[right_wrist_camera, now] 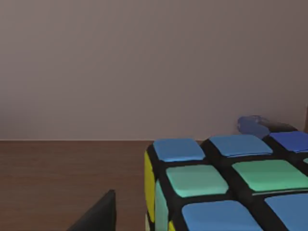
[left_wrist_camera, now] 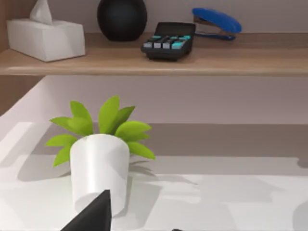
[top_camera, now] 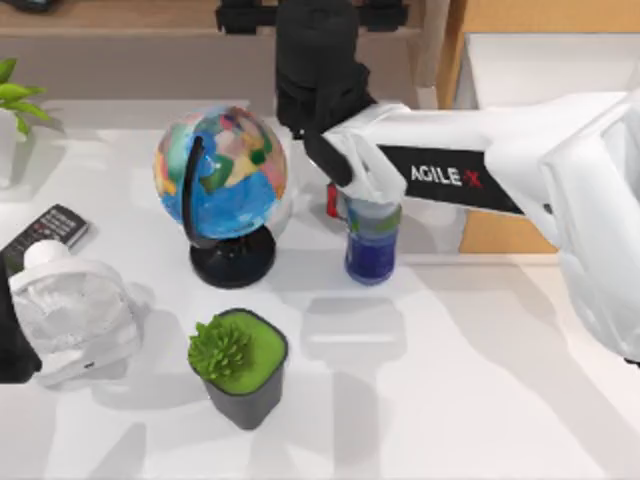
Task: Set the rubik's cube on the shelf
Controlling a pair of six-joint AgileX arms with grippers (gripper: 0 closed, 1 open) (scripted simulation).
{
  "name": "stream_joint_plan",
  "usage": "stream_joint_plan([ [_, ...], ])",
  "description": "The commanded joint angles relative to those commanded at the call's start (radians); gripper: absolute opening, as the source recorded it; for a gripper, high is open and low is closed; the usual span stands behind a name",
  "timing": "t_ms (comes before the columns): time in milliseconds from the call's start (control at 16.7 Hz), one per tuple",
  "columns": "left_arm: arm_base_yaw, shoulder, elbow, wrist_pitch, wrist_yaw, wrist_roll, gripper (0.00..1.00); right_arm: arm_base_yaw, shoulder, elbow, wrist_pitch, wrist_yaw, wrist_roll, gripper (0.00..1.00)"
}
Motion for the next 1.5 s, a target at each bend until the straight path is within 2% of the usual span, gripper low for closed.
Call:
stream_joint_plan([
  [300, 0.0, 0.0, 0.0, 0.0, 0.0, 0.0, 1.0, 0.008, -0.026, -0.031, 0.031, -0.015, -0.022, 1.0],
  [600, 0.0, 0.0, 0.0, 0.0, 0.0, 0.0, 1.0, 0.028, -0.192, -0.292, 0.28, -0.117, -0.201, 1.0],
  [840, 0.0, 0.0, 0.0, 0.0, 0.0, 0.0, 1.0, 0.036, -0.364, -0.647, 0.576, -0.224, -0.443, 1.0],
  [1140, 0.0, 0.0, 0.0, 0.0, 0.0, 0.0, 1.0, 0.012, -0.55, -1.138, 0.909, -0.332, -0.813, 1.0],
  [1320, 0.0, 0.0, 0.0, 0.0, 0.0, 0.0, 1.0, -0.04, -0.598, -1.393, 1.029, -0.366, -1.042, 1.0],
  [1500, 0.0, 0.0, 0.0, 0.0, 0.0, 0.0, 1.0, -0.129, -0.588, -1.574, 1.065, -0.369, -1.245, 1.0],
])
